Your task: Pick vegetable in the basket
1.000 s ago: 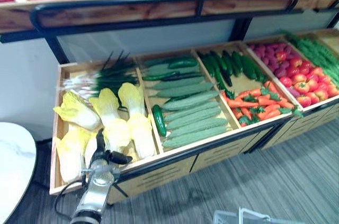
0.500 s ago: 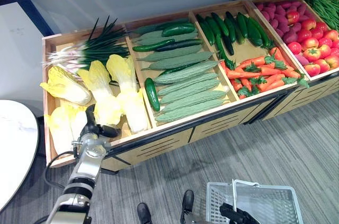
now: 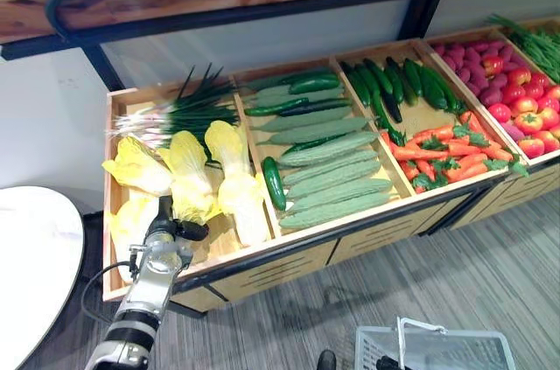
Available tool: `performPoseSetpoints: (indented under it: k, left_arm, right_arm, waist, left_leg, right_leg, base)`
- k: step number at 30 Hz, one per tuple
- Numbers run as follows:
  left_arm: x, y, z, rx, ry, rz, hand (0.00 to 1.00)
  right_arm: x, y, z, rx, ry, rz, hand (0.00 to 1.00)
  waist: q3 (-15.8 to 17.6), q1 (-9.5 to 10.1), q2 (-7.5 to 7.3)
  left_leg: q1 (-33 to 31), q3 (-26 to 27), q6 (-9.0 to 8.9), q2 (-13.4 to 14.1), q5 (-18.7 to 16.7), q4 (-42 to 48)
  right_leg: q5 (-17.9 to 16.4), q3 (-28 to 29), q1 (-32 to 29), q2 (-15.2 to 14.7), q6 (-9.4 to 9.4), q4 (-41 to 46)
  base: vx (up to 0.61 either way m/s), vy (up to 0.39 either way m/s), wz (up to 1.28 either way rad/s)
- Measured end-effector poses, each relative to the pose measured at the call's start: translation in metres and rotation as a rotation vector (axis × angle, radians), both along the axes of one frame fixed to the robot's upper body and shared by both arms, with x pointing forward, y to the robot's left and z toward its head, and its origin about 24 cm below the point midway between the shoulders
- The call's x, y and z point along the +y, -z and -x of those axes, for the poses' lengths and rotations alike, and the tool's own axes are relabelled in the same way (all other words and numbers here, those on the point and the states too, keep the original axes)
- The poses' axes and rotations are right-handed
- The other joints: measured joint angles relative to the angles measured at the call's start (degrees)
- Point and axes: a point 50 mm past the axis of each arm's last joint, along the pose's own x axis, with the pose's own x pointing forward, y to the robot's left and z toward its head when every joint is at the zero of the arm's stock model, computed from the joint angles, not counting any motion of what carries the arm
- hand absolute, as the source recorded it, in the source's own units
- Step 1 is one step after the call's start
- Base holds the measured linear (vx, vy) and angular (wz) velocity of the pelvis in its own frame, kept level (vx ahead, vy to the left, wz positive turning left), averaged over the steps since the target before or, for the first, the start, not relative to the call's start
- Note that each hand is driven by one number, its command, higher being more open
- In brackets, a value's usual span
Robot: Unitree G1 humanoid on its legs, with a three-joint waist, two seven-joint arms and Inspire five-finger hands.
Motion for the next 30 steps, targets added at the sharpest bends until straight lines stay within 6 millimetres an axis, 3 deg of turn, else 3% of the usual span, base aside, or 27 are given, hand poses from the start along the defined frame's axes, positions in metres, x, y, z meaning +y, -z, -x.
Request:
performPoseSetpoints:
  k: [6,10,15,22,30]
  left_arm:
    - [0.0,-0.021,0.008,-0.105,0.045,0.118,0.0]
    - [-0.009,-0.024,0.011,-0.125,0.127,0.263,0.0]
    - [-0.021,-0.033,0.016,-0.168,0.247,0.422,0.0]
    - [-0.037,-0.056,0.018,-0.264,0.454,0.642,0.0]
    - [-0.049,-0.054,0.021,-0.266,0.525,0.73,0.0]
  right_arm:
    - [0.007,0.007,0.029,0.069,0.083,-0.039,0.0]
    - [0.002,0.007,0.042,0.098,0.123,-0.024,0.0]
    - [-0.005,0.008,0.065,0.147,0.2,-0.005,0.0]
    - [-0.014,0.006,0.073,0.154,0.286,0.008,0.0]
    - [-0.011,0.007,0.078,0.156,0.322,-0.005,0.0]
  waist:
    - [-3.76,0.37,-0.06]
    - [-6.19,0.51,1.14]
    - [-8.86,0.65,0.91]
    - [-9.42,0.55,0.68]
    - [-10.05,0.44,0.31]
  left_leg:
    - [2.84,0.01,0.04,-0.06,-0.07,-0.03]
    - [2.68,0.29,0.57,0.21,-1.52,-0.36]
    - [2.93,1.53,0.62,0.53,-1.27,-0.36]
    - [3.63,3.27,0.55,0.52,-1.21,-0.37]
    - [3.84,3.77,0.62,0.45,-1.23,-0.36]
  right_leg:
    - [-0.52,-0.23,3.28,-0.26,0.6,-0.01]
    - [-0.8,-0.73,3.56,-0.1,0.4,-0.18]
    - [-0.67,-0.79,3.69,-0.11,0.57,-0.34]
    - [-0.02,0.4,3.7,-0.1,0.35,-0.3]
    - [0.04,0.86,3.72,-0.1,0.35,-0.15]
  base:
    - [-0.04,0.034,0.07]
    - [-0.14,-0.02,0.05]
    - [-0.08,-0.032,0.0]
    - [-0.02,-0.014,-0.1]
    - [0.01,-0.003,-0.03]
